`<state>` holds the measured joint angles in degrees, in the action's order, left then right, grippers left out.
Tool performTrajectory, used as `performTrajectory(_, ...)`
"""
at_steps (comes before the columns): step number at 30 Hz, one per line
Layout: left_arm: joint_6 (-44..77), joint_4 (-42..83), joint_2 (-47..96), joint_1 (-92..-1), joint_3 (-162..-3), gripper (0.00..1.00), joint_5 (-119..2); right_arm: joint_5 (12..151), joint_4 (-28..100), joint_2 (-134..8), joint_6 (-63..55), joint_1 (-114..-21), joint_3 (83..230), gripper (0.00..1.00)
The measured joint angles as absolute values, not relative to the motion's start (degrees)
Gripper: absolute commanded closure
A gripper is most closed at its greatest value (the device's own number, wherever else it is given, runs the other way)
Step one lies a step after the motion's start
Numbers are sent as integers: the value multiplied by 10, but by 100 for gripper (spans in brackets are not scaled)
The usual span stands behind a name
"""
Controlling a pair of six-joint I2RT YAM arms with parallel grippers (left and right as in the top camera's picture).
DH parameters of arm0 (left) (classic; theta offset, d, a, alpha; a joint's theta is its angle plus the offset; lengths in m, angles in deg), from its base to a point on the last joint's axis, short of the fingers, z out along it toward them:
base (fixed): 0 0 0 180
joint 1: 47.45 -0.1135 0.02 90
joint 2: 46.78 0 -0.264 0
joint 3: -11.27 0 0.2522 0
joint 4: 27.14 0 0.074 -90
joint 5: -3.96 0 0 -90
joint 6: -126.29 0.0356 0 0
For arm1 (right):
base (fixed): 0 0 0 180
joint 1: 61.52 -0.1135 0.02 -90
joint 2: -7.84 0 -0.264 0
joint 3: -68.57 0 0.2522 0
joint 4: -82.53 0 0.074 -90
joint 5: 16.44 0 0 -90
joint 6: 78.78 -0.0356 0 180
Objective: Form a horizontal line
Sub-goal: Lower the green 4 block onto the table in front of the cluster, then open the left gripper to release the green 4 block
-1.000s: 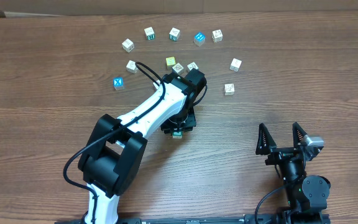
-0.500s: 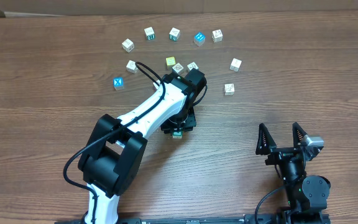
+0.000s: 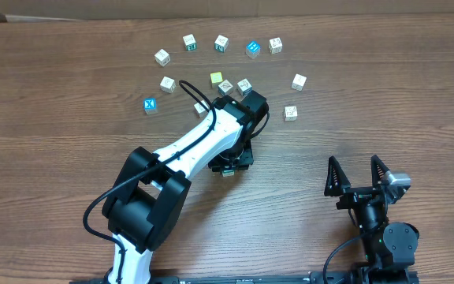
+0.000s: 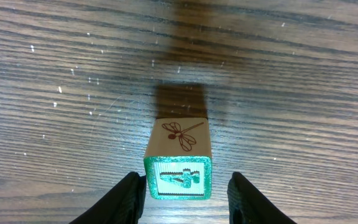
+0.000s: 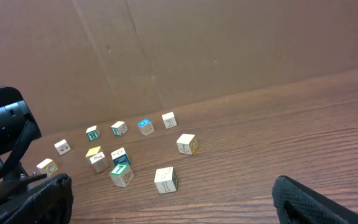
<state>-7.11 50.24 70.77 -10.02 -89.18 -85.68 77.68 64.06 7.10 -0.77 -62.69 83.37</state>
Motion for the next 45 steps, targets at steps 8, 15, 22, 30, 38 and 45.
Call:
performTrajectory(8,-71,511,708,-100,-891,59,-857,777,641,71,-8,-627,834,0)
performTrajectory(15,-71,511,708,-100,-888,56,-857,777,641,71,-8,-627,834,0)
performTrajectory(22,-71,509,708,-100,-887,50,-857,777,641,71,-7,-627,834,0)
performTrajectory(30,-71,509,708,-100,-887,46,-857,776,641,71,-8,-627,834,0)
performTrajectory(38,-71,506,708,-100,-887,32,-857,777,641,71,-7,-627,834,0)
performTrajectory(45,-71,504,708,-100,-887,19,-857,776,640,71,-8,-627,834,0)
